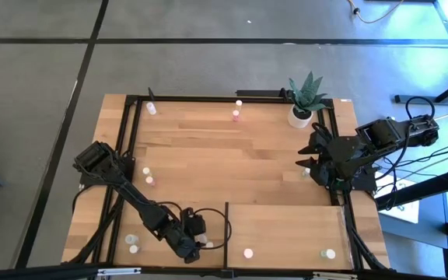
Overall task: Pick and place medicine bottles onto shelf by color
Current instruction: Put the bottom right transparent pill bottle on the shelf
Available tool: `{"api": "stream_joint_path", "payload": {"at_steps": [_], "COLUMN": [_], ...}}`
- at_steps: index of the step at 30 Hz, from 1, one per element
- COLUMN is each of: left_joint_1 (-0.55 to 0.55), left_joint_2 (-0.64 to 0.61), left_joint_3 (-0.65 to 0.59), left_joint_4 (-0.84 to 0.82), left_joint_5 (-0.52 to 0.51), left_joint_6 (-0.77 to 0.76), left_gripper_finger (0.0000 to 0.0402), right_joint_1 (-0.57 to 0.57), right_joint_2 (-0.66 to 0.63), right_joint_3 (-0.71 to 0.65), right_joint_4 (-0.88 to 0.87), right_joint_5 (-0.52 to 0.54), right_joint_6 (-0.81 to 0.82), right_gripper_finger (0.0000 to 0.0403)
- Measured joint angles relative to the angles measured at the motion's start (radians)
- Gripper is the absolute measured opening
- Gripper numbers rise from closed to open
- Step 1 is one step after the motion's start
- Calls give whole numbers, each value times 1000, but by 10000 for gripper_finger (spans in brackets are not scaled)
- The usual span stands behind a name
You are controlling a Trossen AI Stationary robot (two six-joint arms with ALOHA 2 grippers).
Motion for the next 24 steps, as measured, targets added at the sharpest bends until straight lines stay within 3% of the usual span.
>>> {"api": "stream_joint_path", "payload": {"at_steps": [17,24], "left_joint_1": [0,0], "left_joint_2": [0,-1], "left_joint_3": [0,0], "left_joint_4": [-1,-21], "left_joint_5": [0,0], "left_joint_6": [-18,-18], "left_gripper_finger": [241,207], "right_joint_1": [0,0], "right_joint_2": [0,0], "right_joint_3": [0,0], "right_joint_4": [0,0], "right_joint_5": [0,0], "right_joint_6": [1,3], "right_gripper_finger": [194,194]}}
